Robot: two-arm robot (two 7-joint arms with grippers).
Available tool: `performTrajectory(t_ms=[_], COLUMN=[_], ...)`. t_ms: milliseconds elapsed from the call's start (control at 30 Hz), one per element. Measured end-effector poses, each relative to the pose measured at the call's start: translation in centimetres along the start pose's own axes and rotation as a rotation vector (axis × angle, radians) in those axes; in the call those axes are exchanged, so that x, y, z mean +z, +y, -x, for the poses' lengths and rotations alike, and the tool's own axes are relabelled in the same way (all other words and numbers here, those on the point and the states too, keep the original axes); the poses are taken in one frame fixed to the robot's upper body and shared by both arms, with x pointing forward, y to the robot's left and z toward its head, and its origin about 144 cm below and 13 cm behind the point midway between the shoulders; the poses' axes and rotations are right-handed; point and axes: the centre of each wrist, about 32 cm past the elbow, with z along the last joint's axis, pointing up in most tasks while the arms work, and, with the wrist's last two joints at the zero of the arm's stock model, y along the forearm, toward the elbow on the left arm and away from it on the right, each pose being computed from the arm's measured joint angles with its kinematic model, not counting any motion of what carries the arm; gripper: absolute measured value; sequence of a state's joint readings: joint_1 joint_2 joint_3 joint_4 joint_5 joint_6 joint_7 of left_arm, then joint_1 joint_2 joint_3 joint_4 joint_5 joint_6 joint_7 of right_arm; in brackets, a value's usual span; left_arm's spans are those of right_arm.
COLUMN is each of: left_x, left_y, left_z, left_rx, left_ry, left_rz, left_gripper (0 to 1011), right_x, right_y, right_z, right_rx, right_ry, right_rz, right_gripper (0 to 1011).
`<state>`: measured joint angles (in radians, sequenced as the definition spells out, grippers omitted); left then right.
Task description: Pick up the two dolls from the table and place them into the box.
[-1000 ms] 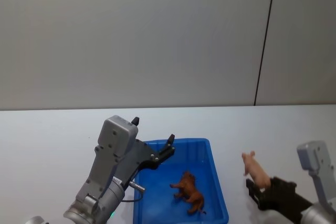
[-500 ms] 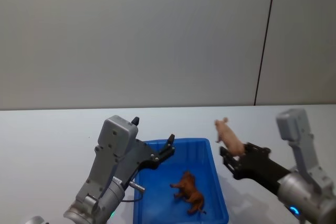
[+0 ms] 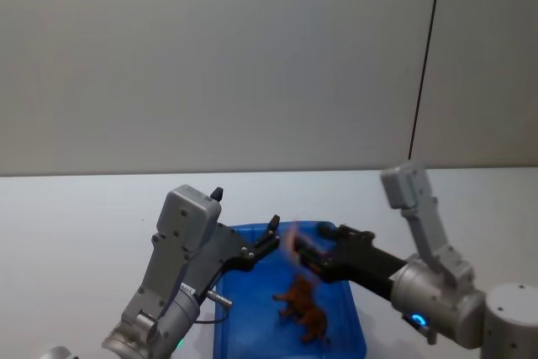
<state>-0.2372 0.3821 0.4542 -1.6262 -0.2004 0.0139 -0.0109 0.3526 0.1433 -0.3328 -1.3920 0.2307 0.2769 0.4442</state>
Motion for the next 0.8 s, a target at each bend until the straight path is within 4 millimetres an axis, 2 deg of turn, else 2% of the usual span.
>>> performTrajectory(t_ms=[100,200,300,400,467,567,800], left_x=[0.0,0.0,0.0,0.0,0.0,0.0,0.0], left_y=[0.0,0.0,0.0,0.0,0.0,0.0,0.0], left_z=[0.0,0.0,0.0,0.0,0.0,0.0,0.0], left_rx=[0.0,0.0,0.0,0.0,0.0,0.0,0.0], left_ry=[0.0,0.0,0.0,0.0,0.0,0.0,0.0], left_rz=[0.0,0.0,0.0,0.0,0.0,0.0,0.0], left_gripper=[1001,1001,1001,1001,1001,1001,1001], right_x=[-0.1,-0.1,-0.1,-0.1,-0.2,-0.3,-0.8], right_y=[0.8,1.2,1.5,1.4,1.3,0.4,-1.9], right_z=[0.2,0.3,0.3,0.2,0.1,-0.3,-1.2], right_rx=[0.021,0.034,0.041,0.039,0.036,0.019,-0.03], right_ry=[0.011,0.014,0.013,0.008,0.003,-0.013,-0.041], right_rz=[0.015,0.022,0.025,0.023,0.019,0.006,-0.021], right_gripper=[577,631,743,852,868,979,1001])
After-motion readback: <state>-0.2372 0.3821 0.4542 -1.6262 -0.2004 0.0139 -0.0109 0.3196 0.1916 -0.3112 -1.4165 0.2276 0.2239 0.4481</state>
